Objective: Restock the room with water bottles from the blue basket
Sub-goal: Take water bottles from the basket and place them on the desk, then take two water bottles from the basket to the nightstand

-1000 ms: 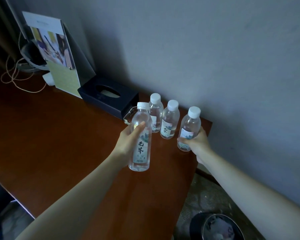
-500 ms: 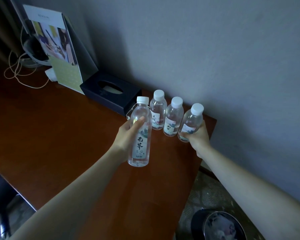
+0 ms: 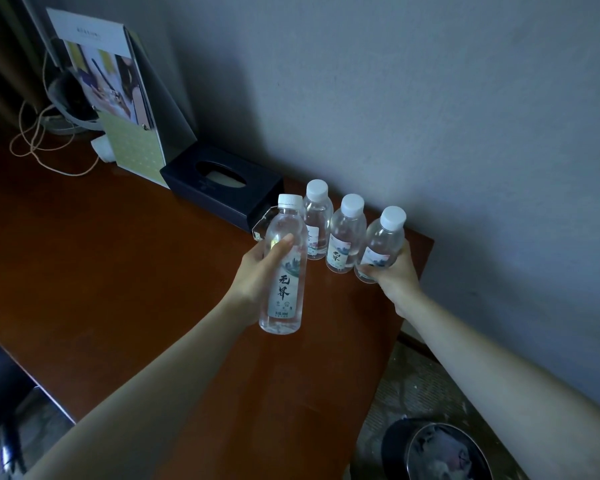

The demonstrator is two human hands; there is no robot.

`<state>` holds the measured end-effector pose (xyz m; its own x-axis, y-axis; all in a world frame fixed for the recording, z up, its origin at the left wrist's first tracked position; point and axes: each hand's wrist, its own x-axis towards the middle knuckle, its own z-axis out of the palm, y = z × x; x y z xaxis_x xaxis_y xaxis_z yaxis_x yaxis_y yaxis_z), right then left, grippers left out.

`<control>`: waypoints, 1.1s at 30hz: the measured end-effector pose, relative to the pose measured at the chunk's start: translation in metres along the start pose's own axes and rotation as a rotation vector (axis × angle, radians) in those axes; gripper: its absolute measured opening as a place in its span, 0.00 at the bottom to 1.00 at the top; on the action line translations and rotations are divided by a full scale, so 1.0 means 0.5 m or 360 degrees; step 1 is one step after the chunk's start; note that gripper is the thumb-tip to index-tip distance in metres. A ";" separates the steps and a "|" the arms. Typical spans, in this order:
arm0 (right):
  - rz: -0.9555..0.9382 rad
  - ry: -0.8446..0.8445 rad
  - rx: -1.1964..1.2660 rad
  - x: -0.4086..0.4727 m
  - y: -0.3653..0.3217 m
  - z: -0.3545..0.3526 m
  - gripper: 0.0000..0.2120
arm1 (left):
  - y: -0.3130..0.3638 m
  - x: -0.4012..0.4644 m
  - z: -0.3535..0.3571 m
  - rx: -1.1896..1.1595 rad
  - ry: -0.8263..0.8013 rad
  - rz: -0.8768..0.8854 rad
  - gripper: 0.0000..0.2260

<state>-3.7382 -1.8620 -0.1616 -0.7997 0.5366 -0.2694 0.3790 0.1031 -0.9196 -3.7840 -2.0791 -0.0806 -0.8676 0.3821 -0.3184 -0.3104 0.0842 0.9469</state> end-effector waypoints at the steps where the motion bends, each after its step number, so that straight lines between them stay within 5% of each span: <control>1: -0.0014 -0.0018 0.0009 -0.002 0.001 -0.003 0.39 | 0.001 -0.002 0.003 0.0001 0.0000 0.0000 0.11; 12: 0.0069 -0.0037 0.0141 -0.073 0.031 -0.047 0.42 | -0.019 -0.063 0.062 -0.0058 0.0028 0.0000 0.13; 21: 0.0031 0.0151 0.0291 -0.183 0.032 -0.113 0.27 | -0.034 -0.124 0.135 0.0005 -0.0186 0.0086 0.16; 27: 0.0116 0.0408 0.0495 -0.331 0.043 -0.188 0.08 | -0.044 -0.176 0.210 -0.0042 -0.0454 0.0093 0.16; 33: 0.0146 0.0634 0.0558 -0.522 0.069 -0.298 0.03 | -0.064 -0.269 0.339 0.0101 -0.0739 0.0033 0.15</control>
<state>-3.4471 -1.8736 -0.0803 -0.5065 0.8133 -0.2864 0.2061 -0.2083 -0.9561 -3.5915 -1.9770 -0.0604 -0.6032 0.7545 -0.2586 -0.2578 0.1224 0.9584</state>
